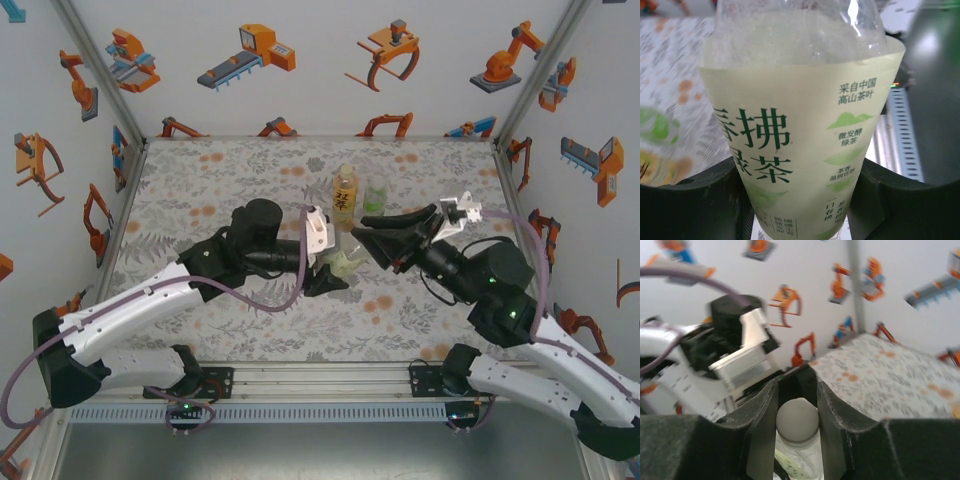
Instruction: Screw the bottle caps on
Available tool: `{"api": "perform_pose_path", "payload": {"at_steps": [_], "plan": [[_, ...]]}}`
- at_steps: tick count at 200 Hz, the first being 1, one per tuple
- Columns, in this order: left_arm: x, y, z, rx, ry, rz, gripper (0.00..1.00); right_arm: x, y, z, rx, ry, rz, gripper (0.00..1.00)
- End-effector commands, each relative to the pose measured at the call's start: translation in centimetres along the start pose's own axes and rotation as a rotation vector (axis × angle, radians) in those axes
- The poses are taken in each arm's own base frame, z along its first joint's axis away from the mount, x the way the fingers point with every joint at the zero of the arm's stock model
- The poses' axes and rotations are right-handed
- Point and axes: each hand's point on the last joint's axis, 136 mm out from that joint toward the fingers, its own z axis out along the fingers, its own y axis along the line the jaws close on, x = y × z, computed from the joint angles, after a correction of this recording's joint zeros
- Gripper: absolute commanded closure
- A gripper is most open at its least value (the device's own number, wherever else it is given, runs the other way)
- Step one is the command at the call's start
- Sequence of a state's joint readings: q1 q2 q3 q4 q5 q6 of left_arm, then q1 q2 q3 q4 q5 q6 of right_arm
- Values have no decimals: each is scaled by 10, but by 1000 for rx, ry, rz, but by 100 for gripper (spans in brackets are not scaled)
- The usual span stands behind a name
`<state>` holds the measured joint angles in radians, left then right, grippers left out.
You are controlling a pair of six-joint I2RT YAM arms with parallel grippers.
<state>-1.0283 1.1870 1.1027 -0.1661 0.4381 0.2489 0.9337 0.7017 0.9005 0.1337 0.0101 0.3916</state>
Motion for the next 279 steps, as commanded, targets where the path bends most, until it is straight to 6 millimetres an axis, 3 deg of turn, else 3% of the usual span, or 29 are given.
{"api": "perform_pose_path", "payload": {"at_steps": [1, 12, 46, 93, 118, 135, 149, 174, 200, 226, 256, 279], "plan": [[-8, 56, -12, -331, 16, -28, 100, 27, -69, 2, 395, 44, 199, 100], [-7, 70, -18, -419, 18, -46, 100, 35, -82, 4, 490, 75, 255, 100], [-2, 93, -30, -570, 41, -89, 100, 51, -88, 22, 538, 64, 422, 100], [8, 88, -24, -540, 68, -111, 100, 60, -80, 38, 504, 105, 491, 100], [13, 78, -20, -469, 72, -113, 100, 42, -59, 43, 396, 141, 374, 75], [13, 67, -19, -395, 83, -115, 100, 25, -43, 39, 313, 158, 279, 56], [15, 55, -16, -306, 89, -126, 100, 15, -30, 32, 252, 174, 202, 48], [20, 28, -15, -105, 113, -163, 100, 1, -8, 12, 139, 208, 66, 47], [32, -17, -18, 165, 165, -152, 100, -4, 19, -12, -4, 271, -65, 47], [48, -61, -31, 400, 213, -117, 100, 8, 50, -35, -201, 374, -171, 48], [59, -85, -44, 509, 259, -87, 100, 31, 87, -57, -495, 453, -288, 47], [62, -93, -49, 558, 268, -110, 100, 50, 92, -60, -592, 465, -346, 48]]}}
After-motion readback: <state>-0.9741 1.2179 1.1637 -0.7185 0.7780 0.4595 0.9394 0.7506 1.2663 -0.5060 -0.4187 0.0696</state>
